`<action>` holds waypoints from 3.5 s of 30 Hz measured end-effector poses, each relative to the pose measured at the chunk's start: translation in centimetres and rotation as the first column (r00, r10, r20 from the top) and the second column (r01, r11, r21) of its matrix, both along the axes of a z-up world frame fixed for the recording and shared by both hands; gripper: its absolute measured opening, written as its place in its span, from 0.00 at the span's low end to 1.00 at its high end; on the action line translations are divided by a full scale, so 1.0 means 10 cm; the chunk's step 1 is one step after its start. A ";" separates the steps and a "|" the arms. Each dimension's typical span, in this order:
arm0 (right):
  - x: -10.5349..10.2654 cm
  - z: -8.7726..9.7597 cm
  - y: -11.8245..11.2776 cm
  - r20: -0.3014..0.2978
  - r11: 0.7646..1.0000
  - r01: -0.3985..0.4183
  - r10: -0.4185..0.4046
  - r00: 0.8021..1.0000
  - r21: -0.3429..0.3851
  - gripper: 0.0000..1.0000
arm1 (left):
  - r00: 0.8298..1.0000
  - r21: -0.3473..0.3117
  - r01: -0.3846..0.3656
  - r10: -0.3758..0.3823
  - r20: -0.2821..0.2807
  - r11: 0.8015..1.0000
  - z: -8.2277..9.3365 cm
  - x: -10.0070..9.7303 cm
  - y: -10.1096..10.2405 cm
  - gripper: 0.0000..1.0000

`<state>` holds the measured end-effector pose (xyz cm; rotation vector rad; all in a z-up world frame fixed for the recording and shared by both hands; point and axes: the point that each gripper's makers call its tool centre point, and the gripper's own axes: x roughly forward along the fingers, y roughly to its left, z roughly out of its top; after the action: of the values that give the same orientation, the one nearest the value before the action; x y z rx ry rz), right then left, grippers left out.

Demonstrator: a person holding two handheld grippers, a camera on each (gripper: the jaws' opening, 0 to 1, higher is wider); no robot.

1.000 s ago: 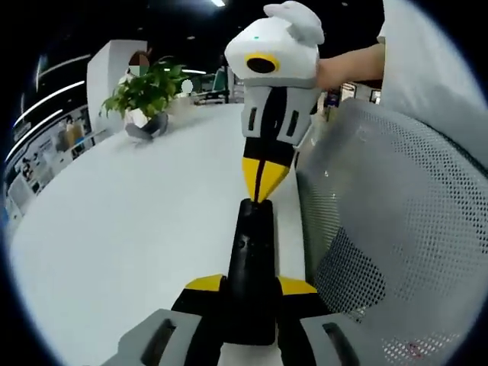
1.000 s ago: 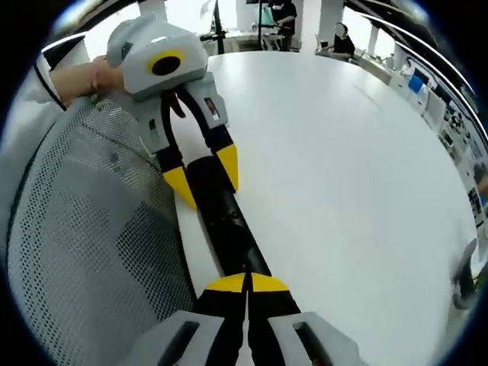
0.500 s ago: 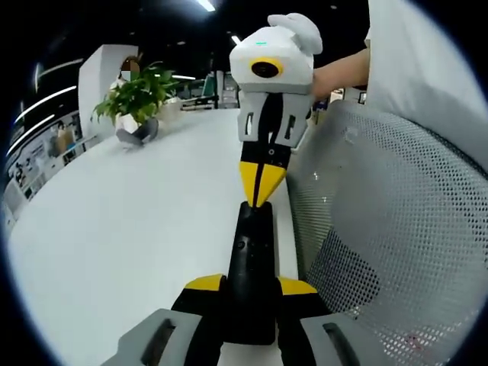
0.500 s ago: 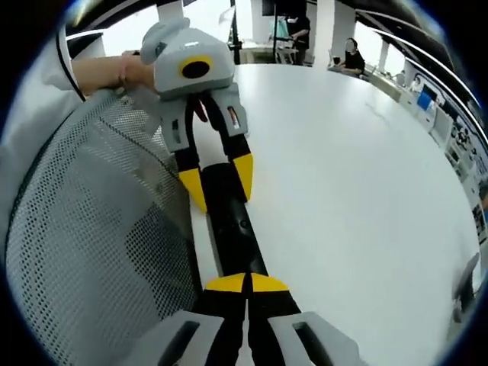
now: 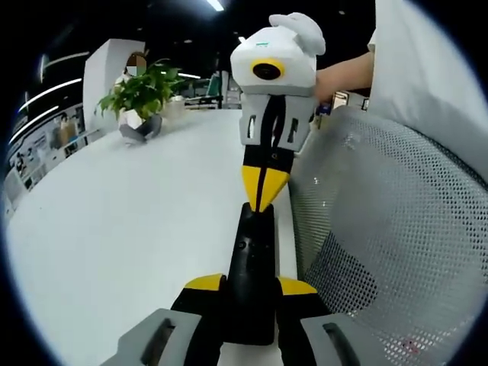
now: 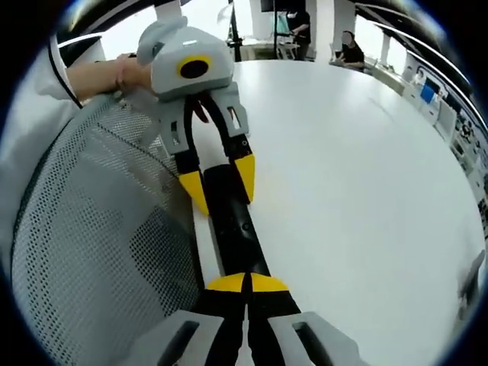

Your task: Press the specified remote control buttons in sequence, fully releasing each button before pressing the next.

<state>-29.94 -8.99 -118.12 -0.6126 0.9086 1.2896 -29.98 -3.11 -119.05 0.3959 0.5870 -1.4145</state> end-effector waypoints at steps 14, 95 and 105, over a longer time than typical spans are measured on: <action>-0.06 0.01 0.11 0.075 0.993 -0.118 0.120 0.990 -0.020 0.00 | 1.000 0.008 0.023 -0.023 0.004 1.000 0.00 -0.04 0.00 0.24; -0.08 -0.04 0.26 0.016 0.905 -0.371 0.382 0.924 -0.208 0.05 | 0.999 0.010 0.020 -0.020 0.027 1.000 0.00 -0.05 0.00 0.24; -0.07 0.00 0.24 0.126 0.978 -0.209 0.203 0.971 0.030 0.05 | 0.999 0.011 0.020 -0.020 0.029 1.000 0.00 -0.05 -0.01 0.24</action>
<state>-30.68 -6.64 -118.14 -0.7597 0.7284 1.4362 -30.48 -3.16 -119.06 0.4315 0.5686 -1.4228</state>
